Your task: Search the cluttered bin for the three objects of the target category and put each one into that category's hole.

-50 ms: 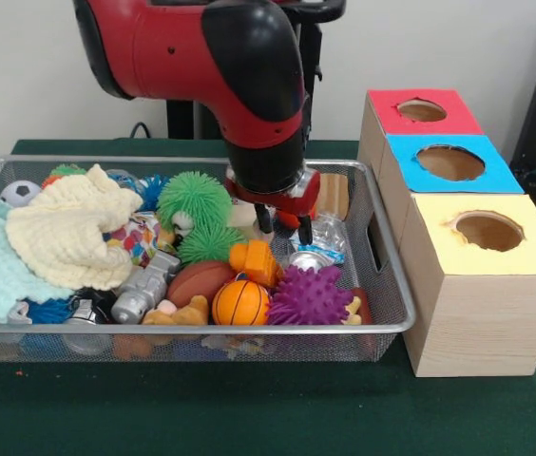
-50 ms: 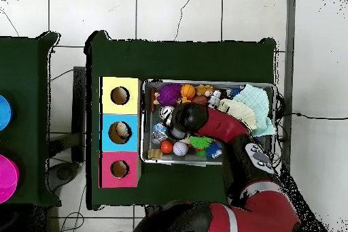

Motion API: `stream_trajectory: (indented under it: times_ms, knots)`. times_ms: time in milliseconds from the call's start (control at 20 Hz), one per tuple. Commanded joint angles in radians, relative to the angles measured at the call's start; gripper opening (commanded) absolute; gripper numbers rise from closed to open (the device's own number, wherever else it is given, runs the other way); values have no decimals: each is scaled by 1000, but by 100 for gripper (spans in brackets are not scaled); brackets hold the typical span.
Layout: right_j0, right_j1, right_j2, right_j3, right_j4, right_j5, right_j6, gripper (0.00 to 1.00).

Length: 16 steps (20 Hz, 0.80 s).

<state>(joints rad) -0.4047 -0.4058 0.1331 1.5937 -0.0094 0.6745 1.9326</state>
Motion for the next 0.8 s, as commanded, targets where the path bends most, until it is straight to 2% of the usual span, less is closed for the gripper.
stream_trajectory:
  times_ms: [50, 200, 550, 650, 800]
  knots:
    - [-87, 101, 103, 139, -38, -8, -67, 100]
    - [-87, 107, 167, 184, -24, -64, -44, 100]
    - [-99, 72, 227, 213, -11, -13, -33, 100]
    - [-103, 76, 235, 191, -12, 11, -42, 100]
    - [-97, 103, 226, 157, -45, -45, -47, 100]
